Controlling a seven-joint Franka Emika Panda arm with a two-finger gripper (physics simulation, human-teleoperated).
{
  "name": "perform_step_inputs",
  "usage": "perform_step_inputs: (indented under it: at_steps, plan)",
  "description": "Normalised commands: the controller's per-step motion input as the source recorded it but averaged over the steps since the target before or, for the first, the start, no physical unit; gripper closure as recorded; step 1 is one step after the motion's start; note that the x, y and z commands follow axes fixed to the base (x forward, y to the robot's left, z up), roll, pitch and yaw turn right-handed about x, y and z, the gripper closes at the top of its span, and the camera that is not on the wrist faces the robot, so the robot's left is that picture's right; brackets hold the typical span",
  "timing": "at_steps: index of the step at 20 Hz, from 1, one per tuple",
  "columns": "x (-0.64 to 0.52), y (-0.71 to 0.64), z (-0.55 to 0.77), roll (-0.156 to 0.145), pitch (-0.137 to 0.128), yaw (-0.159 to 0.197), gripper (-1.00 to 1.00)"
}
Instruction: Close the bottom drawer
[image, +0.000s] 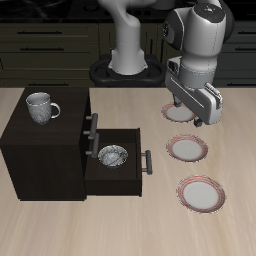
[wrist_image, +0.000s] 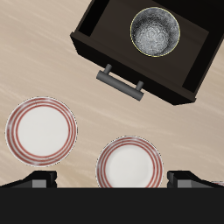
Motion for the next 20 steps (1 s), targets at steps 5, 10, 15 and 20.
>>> perform_step_inputs:
  at_steps: [5,10,15,20]
  plan:
    - [0.2,-0.14,-0.18,-0.016,-0.025,-0.057,-1.0]
    - [0.15,-0.17,-0.12,0.001,-0.048,-0.02,-1.0]
    - [0.14,-0.24,-0.18,-0.017,-0.004,-0.03,-1.0]
    - [-0.05,-0.16,-0.2,-0.014,-0.02,-0.031,-1.0]
